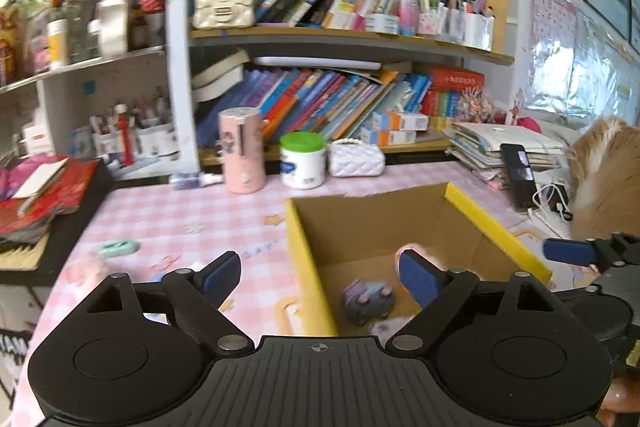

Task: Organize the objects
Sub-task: 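Move both open tools back toward the pink pig and white plug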

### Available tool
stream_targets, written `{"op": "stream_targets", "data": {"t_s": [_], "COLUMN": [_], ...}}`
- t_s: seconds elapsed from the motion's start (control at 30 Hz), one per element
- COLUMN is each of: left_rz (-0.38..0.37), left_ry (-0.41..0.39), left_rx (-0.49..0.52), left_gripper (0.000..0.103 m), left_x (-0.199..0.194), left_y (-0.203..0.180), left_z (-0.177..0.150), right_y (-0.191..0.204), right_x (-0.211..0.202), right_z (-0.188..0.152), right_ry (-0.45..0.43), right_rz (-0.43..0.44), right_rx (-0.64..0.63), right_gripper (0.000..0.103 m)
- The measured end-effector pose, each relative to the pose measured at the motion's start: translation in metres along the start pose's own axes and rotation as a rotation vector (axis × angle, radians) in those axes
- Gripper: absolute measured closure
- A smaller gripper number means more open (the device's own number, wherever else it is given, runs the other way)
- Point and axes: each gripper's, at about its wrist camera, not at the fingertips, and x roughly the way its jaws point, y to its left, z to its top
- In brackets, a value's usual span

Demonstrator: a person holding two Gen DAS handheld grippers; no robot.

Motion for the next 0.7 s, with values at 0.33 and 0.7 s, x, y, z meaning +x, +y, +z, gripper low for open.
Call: {"op": "stream_targets", "data": {"t_s": [0.33, 0.7], "left_rz": [0.119, 0.198], "left_ry": [0.092, 0.131], "left_rx": [-0.068, -0.147], "left_gripper": [0.014, 0.014], "left_x": [-0.051, -0.103], "left_y": [0.049, 0.109], "left_z": [-0.053, -0.086], "right_y": [0.074, 0.153], "right_x": [-0.051, -0.078], "right_z": [-0.043, -0.06], "right_ry": [0.062, 0.115], "right_rz": [0.031, 0.145], "right_rx": [-0.025, -0.055], "right_gripper": [0.006, 0.006]}}
